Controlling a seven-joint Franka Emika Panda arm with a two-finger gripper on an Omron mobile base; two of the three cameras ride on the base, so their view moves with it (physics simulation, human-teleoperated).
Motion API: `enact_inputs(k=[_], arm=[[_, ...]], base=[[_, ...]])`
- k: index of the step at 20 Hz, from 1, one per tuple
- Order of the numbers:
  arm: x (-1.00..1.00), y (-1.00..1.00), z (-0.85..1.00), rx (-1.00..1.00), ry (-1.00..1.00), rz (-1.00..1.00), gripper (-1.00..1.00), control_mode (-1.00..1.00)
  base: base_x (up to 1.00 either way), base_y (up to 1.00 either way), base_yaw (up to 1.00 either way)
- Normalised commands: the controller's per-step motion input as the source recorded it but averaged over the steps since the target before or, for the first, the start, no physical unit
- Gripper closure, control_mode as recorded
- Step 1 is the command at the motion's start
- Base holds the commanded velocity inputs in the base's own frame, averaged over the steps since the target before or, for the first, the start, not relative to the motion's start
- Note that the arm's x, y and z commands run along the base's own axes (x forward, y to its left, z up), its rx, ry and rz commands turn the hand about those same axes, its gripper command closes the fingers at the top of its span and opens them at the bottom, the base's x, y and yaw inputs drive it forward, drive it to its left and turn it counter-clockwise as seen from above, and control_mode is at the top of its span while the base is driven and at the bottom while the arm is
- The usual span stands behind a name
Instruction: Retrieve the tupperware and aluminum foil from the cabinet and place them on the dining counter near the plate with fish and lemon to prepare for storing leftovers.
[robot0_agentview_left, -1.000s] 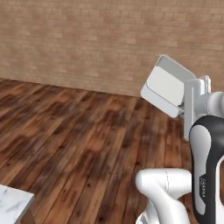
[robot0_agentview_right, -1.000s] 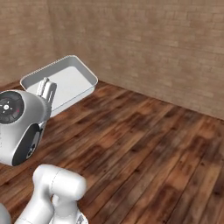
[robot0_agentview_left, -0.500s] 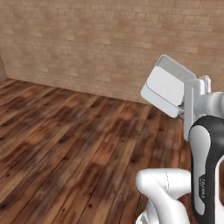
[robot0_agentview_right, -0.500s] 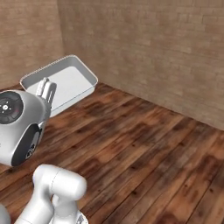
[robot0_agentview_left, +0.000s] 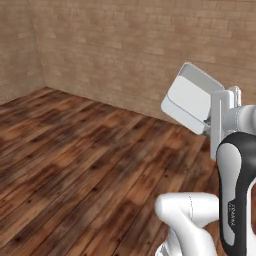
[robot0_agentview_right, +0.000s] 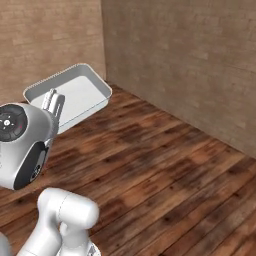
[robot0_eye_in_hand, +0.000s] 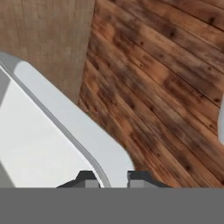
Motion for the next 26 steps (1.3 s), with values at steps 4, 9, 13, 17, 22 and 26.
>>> enact_inputs(k=[4,9,13,17,22,26], arm=[[0.0,0.0,0.0,0.0,0.0,0.0,1.0,1.0],[0.0,0.0,0.0,0.0,0.0,0.0,1.0,1.0],[0.0,0.0,0.0,0.0,0.0,0.0,1.0,1.0],[0.0,0.0,0.0,0.0,0.0,0.0,1.0,1.0],[0.0,0.0,0.0,0.0,0.0,0.0,1.0,1.0],[0.0,0.0,0.0,0.0,0.0,0.0,1.0,1.0]], base=[[0.83,0.0,0.34],[0.79,-0.01,0.38],[0.78,-0.01,0.48],[0.82,-0.04,0.51],[0.78,-0.07,0.5],[0.74,-0.06,0.48]])
